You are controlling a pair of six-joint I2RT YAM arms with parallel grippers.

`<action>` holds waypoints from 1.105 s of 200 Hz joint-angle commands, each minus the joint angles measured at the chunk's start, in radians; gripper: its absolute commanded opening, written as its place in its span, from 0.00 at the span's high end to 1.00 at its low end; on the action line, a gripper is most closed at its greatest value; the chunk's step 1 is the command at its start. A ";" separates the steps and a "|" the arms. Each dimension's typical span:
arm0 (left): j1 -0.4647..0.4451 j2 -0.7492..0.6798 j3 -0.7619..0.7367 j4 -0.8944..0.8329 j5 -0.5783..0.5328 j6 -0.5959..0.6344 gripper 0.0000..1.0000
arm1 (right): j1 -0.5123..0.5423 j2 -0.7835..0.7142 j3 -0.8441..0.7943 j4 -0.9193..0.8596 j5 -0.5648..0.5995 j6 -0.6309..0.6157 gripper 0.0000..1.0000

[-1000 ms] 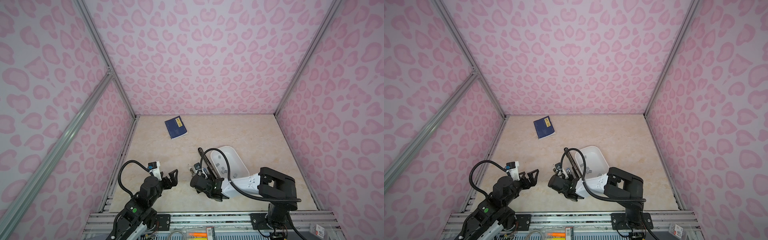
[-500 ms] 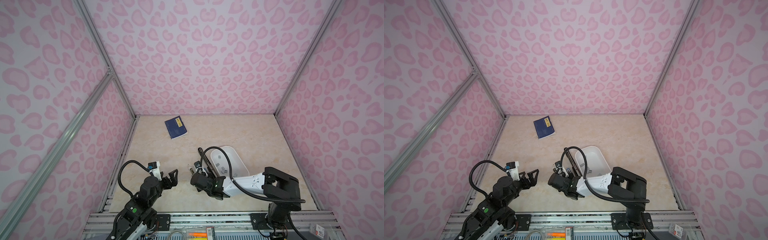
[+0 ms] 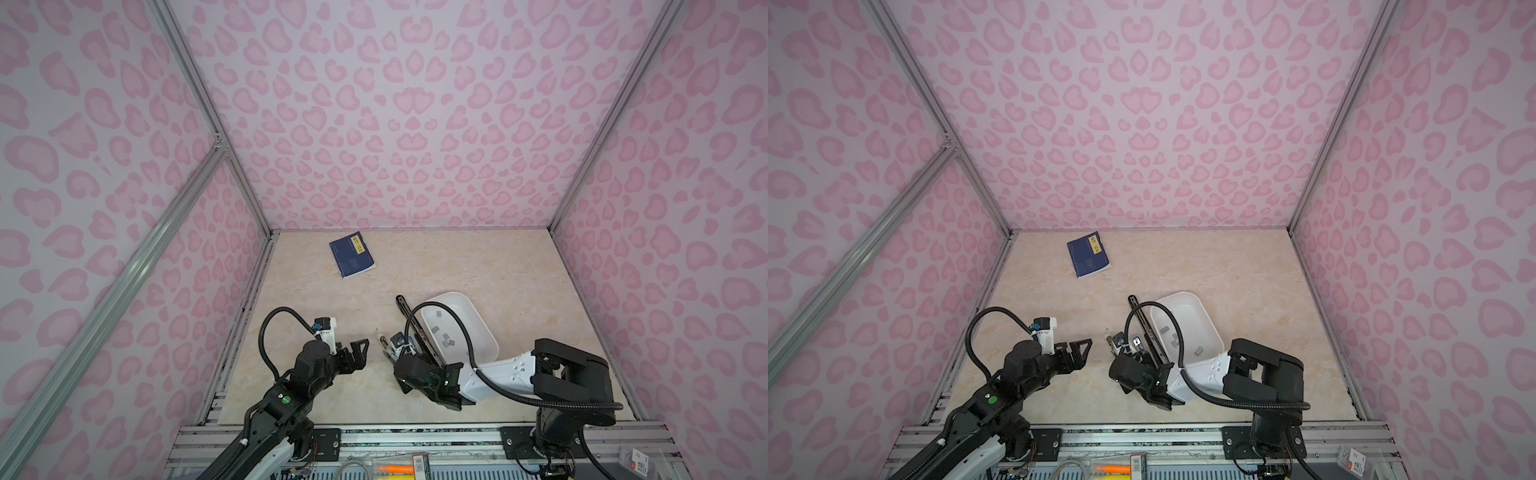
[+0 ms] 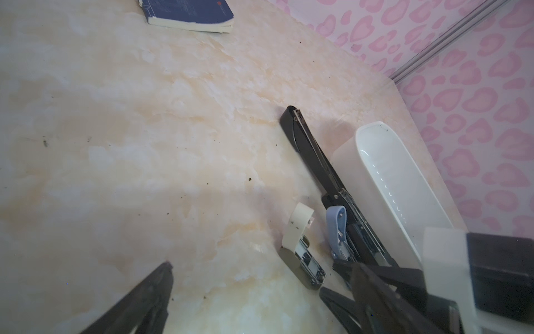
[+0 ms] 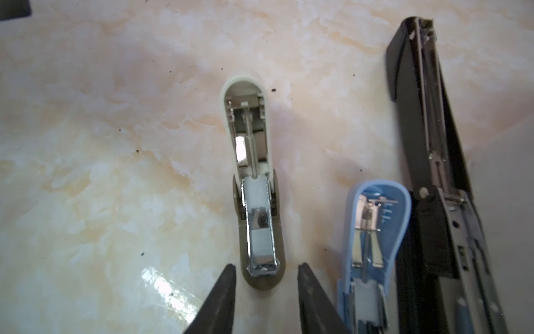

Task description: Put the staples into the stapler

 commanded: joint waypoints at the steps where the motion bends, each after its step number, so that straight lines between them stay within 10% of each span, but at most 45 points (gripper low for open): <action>1: 0.001 0.079 0.031 0.125 0.026 0.009 0.03 | 0.000 0.001 -0.033 0.111 -0.010 -0.056 0.54; 221: 0.132 0.213 0.049 0.171 0.058 -0.014 0.04 | -0.017 0.133 -0.098 0.328 -0.096 -0.132 0.66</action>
